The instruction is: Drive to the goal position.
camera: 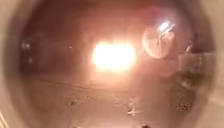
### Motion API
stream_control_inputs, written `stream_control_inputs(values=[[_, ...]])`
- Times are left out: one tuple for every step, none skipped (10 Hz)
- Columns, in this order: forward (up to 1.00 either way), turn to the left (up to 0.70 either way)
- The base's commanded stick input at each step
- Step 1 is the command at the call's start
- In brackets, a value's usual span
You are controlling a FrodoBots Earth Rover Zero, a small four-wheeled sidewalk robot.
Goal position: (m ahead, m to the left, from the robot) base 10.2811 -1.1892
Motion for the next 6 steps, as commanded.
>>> stream_control_inputs(values=[[0.7,0.35],[0.7,0.35],[0.7,0.35],[0.7,0.35],[0.7,0.35],[0.7,0.35]])
